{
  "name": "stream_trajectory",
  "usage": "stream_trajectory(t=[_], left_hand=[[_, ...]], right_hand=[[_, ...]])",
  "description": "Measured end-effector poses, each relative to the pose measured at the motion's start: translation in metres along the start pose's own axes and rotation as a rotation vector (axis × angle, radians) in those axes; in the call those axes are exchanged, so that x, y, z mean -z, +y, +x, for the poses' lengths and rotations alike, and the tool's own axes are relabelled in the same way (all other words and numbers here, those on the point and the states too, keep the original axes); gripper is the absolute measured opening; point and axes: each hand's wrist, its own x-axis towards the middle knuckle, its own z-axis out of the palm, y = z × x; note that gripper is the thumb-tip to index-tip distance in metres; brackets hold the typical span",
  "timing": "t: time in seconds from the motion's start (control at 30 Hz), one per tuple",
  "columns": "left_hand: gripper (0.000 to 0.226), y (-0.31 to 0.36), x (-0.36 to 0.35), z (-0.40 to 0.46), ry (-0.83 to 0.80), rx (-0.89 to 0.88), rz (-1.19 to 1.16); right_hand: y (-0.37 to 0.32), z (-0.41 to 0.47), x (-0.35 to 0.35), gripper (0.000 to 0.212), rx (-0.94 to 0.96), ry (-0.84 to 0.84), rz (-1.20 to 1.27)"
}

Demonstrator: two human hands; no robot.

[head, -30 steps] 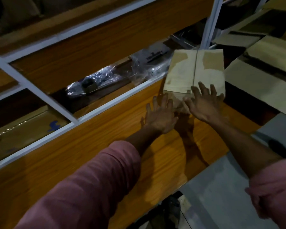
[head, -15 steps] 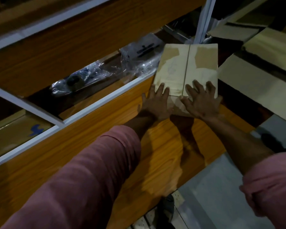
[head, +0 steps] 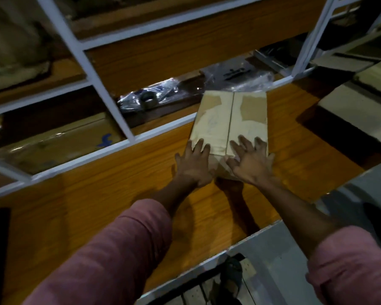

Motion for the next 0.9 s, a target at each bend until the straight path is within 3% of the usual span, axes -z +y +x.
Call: stream_trajectory(t=[0.23, 0.33, 0.47, 0.53, 0.73, 0.9], left_hand=[[0.076, -0.13, -0.01, -0.146, 0.013, 0.191, -0.078], [0.069, -0.166, -0.015, -0.204, 0.055, 0.26, -0.158], [0.064, -0.194, -0.024, -0.252, 0.135, 0.283, -0.172], [0.06, -0.2, -0.025, -0.264, 0.147, 0.312, -0.239], [0.06, -0.209, -0.048, -0.28, 0.209, 0.322, -0.297], [0.058, -0.185, -0.051, -0.259, 0.308, 0.496, -0.308]], right_hand=[[-0.177, -0.126, -0.028, 0.065, 0.147, 0.056, -0.045], [-0.244, -0.169, -0.038, 0.064, 0.236, 0.006, -0.018], [-0.309, -0.199, -0.028, 0.045, 0.385, 0.07, 0.335], [-0.319, -0.206, -0.026, 0.039, 0.389, 0.106, 0.378], [-0.288, -0.182, -0.039, 0.048, 0.311, 0.11, 0.202], [-0.26, -0.161, -0.022, 0.036, 0.303, 0.104, 0.096]])
